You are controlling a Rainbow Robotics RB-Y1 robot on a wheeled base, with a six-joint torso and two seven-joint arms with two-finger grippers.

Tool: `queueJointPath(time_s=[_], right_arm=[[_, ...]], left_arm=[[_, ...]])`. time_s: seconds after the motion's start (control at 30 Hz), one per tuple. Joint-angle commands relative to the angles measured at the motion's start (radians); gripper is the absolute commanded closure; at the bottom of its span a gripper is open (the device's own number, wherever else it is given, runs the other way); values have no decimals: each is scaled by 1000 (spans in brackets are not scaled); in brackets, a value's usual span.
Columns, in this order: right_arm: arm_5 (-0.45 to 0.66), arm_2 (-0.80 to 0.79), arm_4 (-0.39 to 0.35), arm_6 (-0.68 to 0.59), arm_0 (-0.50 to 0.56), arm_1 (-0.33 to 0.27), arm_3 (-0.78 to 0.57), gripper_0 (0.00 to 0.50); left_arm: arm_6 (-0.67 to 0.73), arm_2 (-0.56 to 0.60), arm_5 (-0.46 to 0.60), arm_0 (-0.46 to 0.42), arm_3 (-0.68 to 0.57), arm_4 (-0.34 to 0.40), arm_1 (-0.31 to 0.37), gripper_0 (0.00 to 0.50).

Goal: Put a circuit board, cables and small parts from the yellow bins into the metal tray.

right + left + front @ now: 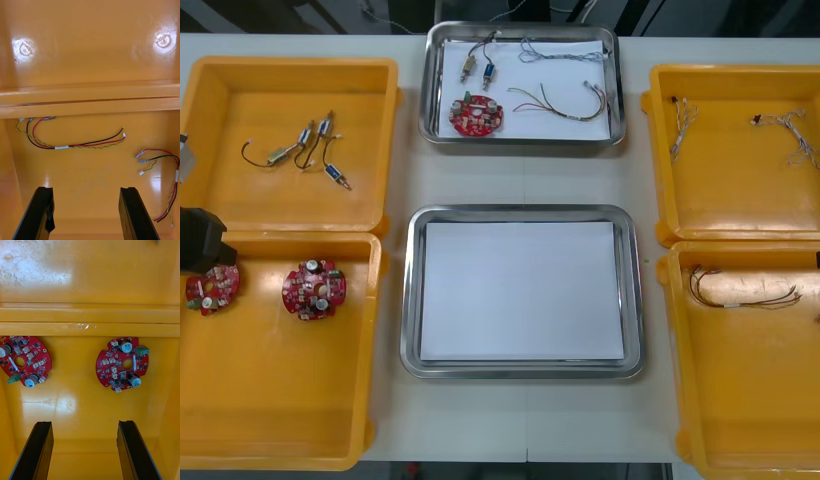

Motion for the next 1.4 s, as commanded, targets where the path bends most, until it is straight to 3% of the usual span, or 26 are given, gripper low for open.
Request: queueJointPath(time_s=[0.03, 1.4], right_arm=[[3, -8, -8, -28, 12, -42, -8, 0], [3, -8, -8, -28, 12, -42, -8, 0]], left_arm=[[-77, 32, 7, 14, -27, -1, 40, 0], [-77, 32, 7, 14, -27, -1, 40, 0]])
